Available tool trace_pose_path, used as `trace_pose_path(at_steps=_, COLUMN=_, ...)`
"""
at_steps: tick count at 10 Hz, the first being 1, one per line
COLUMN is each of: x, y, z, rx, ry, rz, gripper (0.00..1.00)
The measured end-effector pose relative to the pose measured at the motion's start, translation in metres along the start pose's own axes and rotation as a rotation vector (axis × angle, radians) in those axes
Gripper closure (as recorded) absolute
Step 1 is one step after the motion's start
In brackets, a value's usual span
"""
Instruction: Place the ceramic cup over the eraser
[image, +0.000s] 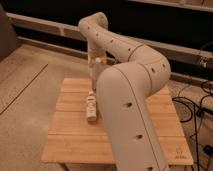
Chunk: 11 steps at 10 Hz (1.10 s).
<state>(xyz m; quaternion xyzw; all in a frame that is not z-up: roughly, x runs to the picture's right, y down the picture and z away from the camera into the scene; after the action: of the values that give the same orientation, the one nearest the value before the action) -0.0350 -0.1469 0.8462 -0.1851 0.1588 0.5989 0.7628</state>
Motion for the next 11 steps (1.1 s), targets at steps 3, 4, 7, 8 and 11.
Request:
trace_pose_path(at_steps=3, x=0.001, y=0.004, z=0.032, rx=-0.036, ry=0.016, rz=0.007, gripper=1.00)
trace_pose_path(at_steps=4, x=0.003, y=0.002, z=0.042, rx=-0.041, ry=0.024, rz=0.011, gripper=1.00)
trace_pose_path(at_steps=7, x=0.009, y=-0.004, z=0.064, rx=-0.031, ry=0.042, rz=0.004, gripper=1.00)
trace_pose_path(at_steps=8, x=0.011, y=-0.005, z=0.070, rx=-0.027, ry=0.049, rz=0.000, gripper=1.00)
trace_pose_path(at_steps=11, x=0.015, y=-0.003, z=0.084, rx=-0.025, ry=0.062, rz=-0.019, gripper=1.00)
